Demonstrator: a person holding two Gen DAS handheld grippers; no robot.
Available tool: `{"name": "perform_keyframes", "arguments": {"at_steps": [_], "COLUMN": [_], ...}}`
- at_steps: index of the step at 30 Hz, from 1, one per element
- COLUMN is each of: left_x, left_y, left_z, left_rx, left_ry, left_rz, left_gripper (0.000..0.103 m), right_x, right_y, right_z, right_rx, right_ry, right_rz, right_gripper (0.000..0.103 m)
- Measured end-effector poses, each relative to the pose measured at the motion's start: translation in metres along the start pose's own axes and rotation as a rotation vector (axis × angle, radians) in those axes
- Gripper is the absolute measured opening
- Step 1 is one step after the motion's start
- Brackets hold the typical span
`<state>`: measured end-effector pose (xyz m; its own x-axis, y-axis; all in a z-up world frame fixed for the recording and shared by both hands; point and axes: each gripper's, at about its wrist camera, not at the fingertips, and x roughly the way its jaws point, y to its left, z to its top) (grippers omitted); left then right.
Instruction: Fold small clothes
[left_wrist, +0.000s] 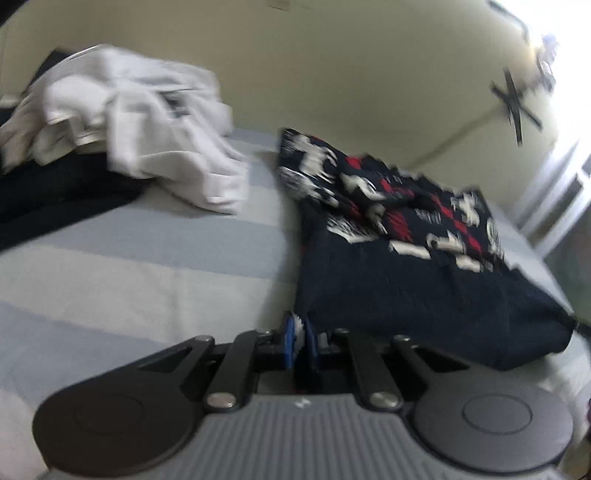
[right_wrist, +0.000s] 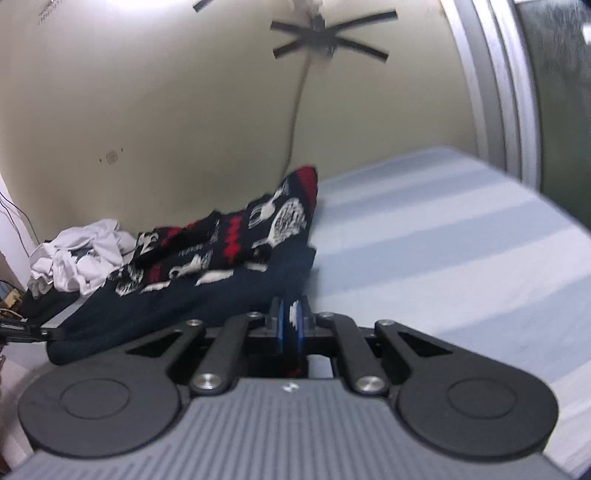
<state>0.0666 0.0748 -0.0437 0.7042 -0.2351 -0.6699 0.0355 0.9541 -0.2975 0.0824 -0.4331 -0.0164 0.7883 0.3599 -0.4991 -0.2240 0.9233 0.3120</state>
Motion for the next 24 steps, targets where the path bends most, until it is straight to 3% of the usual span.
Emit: {"name": "perform_keyframes", "arguments": {"at_steps": [2, 3, 7, 11, 14, 16, 17, 18, 21, 24], "left_x": [-0.001, 0.003, -0.001, -0.006, 0.015, 0.035, 0.044, 0.050, 0.054, 0.061], "left_y": [0.008, 0.008, 0.000, -0.006, -0.017, -0.025, -0.030, -0.035, -0.043, -0.023], "left_z": [-0.003, -0.005, -0.007, 0.020, 0.038, 0.044, 0.044, 0.043, 0.038, 0.044], "left_rx": [-0.024, -0.019, 0.027, 0.047, 0.099, 0.127, 0.148, 0.176, 0.223, 0.113], "left_ry": [0.012, 0.027, 0.007, -0.071, -0.079, -0.059, -0.051, -0.049, -0.103, -0.076], "left_rz": [-0.015, -0.013, 0.028, 0.044, 0.037, 0.076, 0.090, 0.097, 0.182, 0.169], "left_gripper": [0.008, 0.013, 0.031, 0.051, 0.058, 0.052, 0.030, 0.008, 0.006, 0.006], "right_x": [0.016, 0.022, 0.006, 0.006, 0.033, 0.058, 0.069, 0.075, 0.072, 0.088], "right_y": [-0.001, -0.001, 0.002, 0.006, 0.003, -0.001, 0.000, 0.000, 0.004, -0.007], "right_z": [-0.006, -0.011, -0.004, 0.012, 0.022, 0.024, 0.024, 0.023, 0.026, 0.026], "right_rx": [-0.019, -0.034, -0.053, -0.061, -0.043, -0.033, -0.033, -0.027, -0.038, -0.023], "right_ry": [0.085, 0.108, 0.037, -0.014, -0.001, 0.040, 0.062, 0.068, -0.016, 0.049], "right_rz": [-0.014, -0.018, -0.035, -0.040, -0.029, -0.037, -0.038, -0.023, -0.064, -0.110], "right_gripper": [0.010, 0.014, 0.033, 0.034, 0.044, 0.042, 0.034, 0.010, 0.009, 0.009]}}
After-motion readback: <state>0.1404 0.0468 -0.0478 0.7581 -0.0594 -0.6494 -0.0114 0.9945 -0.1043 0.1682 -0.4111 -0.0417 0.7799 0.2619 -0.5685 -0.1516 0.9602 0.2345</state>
